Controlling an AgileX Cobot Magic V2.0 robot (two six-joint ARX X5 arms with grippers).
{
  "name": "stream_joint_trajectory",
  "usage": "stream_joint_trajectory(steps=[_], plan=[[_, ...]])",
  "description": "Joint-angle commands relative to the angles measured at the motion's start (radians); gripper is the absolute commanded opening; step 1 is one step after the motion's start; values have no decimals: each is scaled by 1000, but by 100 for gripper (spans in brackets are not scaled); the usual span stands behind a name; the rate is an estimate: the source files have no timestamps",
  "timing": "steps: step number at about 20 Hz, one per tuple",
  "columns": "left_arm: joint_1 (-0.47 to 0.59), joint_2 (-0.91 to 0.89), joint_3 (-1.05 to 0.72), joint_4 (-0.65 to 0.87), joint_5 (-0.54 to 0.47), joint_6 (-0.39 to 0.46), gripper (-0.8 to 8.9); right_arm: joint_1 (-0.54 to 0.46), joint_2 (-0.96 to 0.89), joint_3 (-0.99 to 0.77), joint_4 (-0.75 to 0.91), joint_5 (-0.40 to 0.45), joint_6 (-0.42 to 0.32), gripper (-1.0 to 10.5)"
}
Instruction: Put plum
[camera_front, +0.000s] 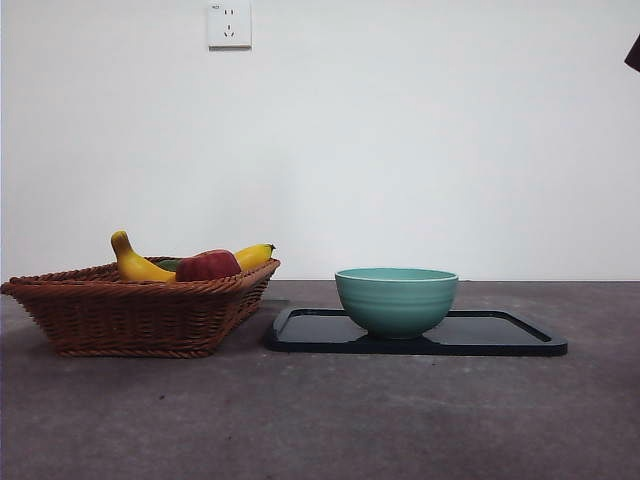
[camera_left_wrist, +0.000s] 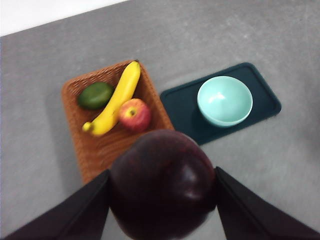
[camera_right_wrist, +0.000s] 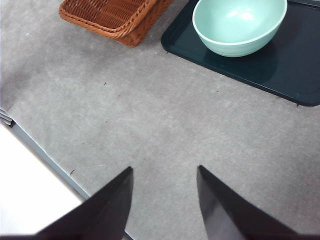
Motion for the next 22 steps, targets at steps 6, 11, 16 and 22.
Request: stream_joint_trajectory(steps=[6,11,16,22], plan=[[72,-99,-429,319,55,-23,290,7,3,3,3,-3,-10,204],[193,-87,-653,574,170,-13,288,7,3,3,-6,-3,-11,204],[328,-3,-787,761,265,36,288,7,3,3,-5,-2,-10,204],[369,194,-793,917,266,128,282,7,3,3,-5,-2,-7,204]])
